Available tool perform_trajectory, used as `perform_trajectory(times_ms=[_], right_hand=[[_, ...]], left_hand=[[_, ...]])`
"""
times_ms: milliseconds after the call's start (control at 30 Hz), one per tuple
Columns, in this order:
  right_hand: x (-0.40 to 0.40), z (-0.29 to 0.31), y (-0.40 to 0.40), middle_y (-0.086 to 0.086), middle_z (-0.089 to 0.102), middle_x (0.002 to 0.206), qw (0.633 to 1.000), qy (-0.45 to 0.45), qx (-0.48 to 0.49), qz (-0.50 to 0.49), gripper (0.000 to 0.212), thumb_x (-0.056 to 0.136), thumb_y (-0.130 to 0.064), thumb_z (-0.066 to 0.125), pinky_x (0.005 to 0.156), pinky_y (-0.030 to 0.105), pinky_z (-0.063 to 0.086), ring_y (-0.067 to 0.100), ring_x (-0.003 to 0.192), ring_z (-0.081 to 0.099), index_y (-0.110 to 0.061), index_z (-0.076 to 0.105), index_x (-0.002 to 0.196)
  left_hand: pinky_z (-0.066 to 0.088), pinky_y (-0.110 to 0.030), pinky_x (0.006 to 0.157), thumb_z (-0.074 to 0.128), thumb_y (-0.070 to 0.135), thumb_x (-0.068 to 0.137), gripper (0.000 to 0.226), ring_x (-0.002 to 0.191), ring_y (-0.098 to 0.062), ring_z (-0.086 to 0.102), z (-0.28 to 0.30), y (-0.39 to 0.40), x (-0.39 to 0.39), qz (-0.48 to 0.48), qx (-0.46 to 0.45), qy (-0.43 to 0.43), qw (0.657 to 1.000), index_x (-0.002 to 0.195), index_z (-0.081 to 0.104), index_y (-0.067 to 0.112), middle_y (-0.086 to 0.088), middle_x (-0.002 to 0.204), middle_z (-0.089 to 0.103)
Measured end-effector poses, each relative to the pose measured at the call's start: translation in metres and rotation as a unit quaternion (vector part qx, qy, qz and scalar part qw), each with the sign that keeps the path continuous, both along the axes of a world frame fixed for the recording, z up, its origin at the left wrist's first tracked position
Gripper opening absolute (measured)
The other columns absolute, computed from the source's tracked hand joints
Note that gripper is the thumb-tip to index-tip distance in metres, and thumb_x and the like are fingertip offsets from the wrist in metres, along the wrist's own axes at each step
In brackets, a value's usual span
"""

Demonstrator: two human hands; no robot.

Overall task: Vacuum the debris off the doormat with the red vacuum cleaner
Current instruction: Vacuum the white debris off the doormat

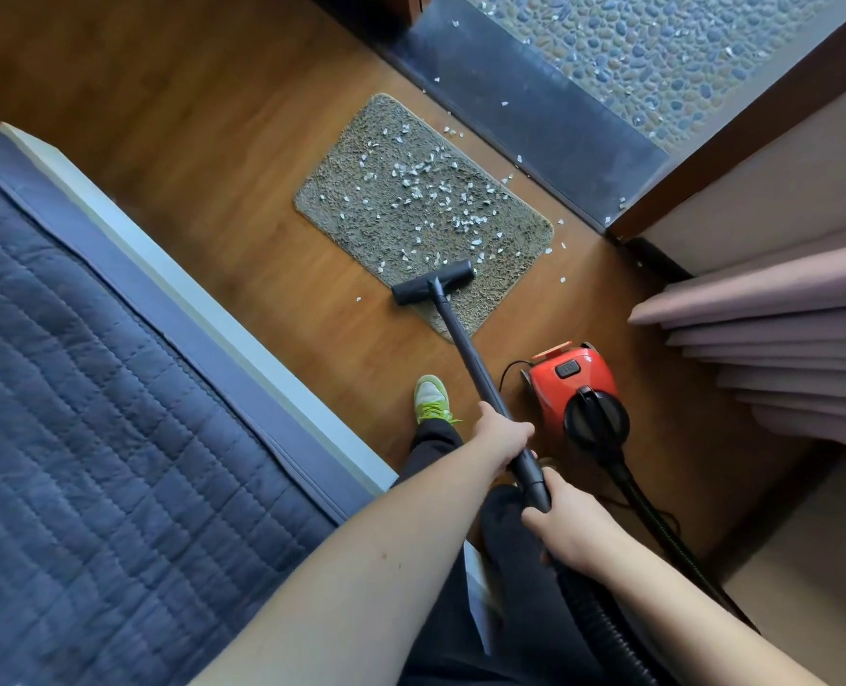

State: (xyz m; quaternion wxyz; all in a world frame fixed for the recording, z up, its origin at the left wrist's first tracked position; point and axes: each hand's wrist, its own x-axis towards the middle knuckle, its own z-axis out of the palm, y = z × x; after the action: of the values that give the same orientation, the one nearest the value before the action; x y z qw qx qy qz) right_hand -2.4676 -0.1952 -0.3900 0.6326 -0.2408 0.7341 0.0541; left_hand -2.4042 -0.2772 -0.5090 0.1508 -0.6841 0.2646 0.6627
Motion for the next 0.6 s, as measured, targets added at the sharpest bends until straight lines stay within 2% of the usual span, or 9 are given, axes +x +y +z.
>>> perform_trajectory(times_ms=[100,200,267,333,367,433,533,600], right_hand=[[0.004,-0.002,0.000,0.008,0.068,0.088,1.000,-0.001,0.002,-0.006,0.057,0.089,-0.022,0.050,0.047,0.022,0.052,0.014,0.050,0.068,-0.023,0.032,0.143],[0.009,-0.007,-0.011,0.013,0.069,0.088,1.000,0.005,-0.006,-0.013,0.050,0.089,-0.022,0.048,0.054,0.028,0.058,0.020,0.053,0.068,-0.021,0.036,0.137],[0.011,-0.014,-0.022,0.014,0.069,0.091,1.000,0.021,-0.011,-0.003,0.045,0.087,-0.025,0.049,0.067,0.036,0.061,0.026,0.065,0.070,-0.020,0.039,0.130],[0.013,-0.020,-0.036,0.014,0.069,0.096,0.999,0.029,-0.018,0.004,0.041,0.086,-0.026,0.050,0.075,0.040,0.060,0.030,0.076,0.070,-0.018,0.042,0.126],[0.014,-0.023,-0.043,0.013,0.069,0.098,0.999,0.029,-0.022,0.004,0.040,0.087,-0.027,0.051,0.074,0.040,0.060,0.030,0.076,0.070,-0.018,0.042,0.125],[0.016,-0.026,-0.058,0.012,0.067,0.100,1.000,0.023,-0.021,0.000,0.039,0.088,-0.026,0.051,0.066,0.034,0.059,0.028,0.074,0.070,-0.018,0.042,0.125],[0.019,-0.029,-0.071,0.013,0.065,0.104,1.000,0.019,-0.016,-0.001,0.038,0.091,-0.025,0.052,0.054,0.027,0.050,0.027,0.075,0.069,-0.016,0.042,0.126],[0.019,-0.028,-0.073,0.013,0.064,0.103,1.000,0.020,-0.015,-0.002,0.037,0.091,-0.025,0.052,0.054,0.027,0.050,0.026,0.074,0.069,-0.015,0.042,0.125]], left_hand=[[0.062,-0.040,0.078,0.062,0.020,0.083,0.100,0.096,-0.027,0.070,-0.007,0.000,0.001,-0.042,-0.016,-0.014,0.999,0.157,-0.005,0.026,-0.014,0.139,0.050],[0.061,-0.045,0.082,0.063,0.026,0.074,0.107,0.102,-0.032,0.068,-0.027,-0.010,0.002,-0.046,-0.025,-0.016,0.998,0.156,-0.005,0.029,-0.013,0.139,0.050],[0.061,-0.043,0.079,0.064,0.023,0.076,0.105,0.096,-0.029,0.070,-0.024,-0.025,0.003,-0.038,-0.034,-0.014,0.999,0.156,-0.003,0.029,-0.013,0.137,0.051],[0.062,-0.034,0.066,0.061,0.017,0.084,0.096,0.075,-0.022,0.071,-0.020,-0.042,0.004,-0.022,-0.049,-0.007,0.999,0.156,0.000,0.025,-0.014,0.132,0.054],[0.060,-0.030,0.058,0.060,0.015,0.087,0.091,0.065,-0.019,0.069,-0.021,-0.050,0.005,-0.019,-0.056,-0.004,0.998,0.156,0.002,0.022,-0.014,0.130,0.055],[0.059,-0.029,0.056,0.059,0.012,0.089,0.080,0.058,-0.018,0.066,-0.021,-0.064,0.006,-0.023,-0.066,-0.006,0.998,0.154,0.012,0.017,-0.013,0.124,0.055],[0.062,-0.036,0.067,0.060,0.010,0.086,0.067,0.071,-0.024,0.071,-0.017,-0.077,0.007,-0.043,-0.080,-0.028,0.995,0.145,0.027,0.012,-0.013,0.116,0.056],[0.062,-0.032,0.061,0.060,0.010,0.087,0.067,0.070,-0.023,0.071,-0.014,-0.078,0.006,-0.043,-0.075,-0.026,0.996,0.145,0.027,0.013,-0.013,0.120,0.056]])
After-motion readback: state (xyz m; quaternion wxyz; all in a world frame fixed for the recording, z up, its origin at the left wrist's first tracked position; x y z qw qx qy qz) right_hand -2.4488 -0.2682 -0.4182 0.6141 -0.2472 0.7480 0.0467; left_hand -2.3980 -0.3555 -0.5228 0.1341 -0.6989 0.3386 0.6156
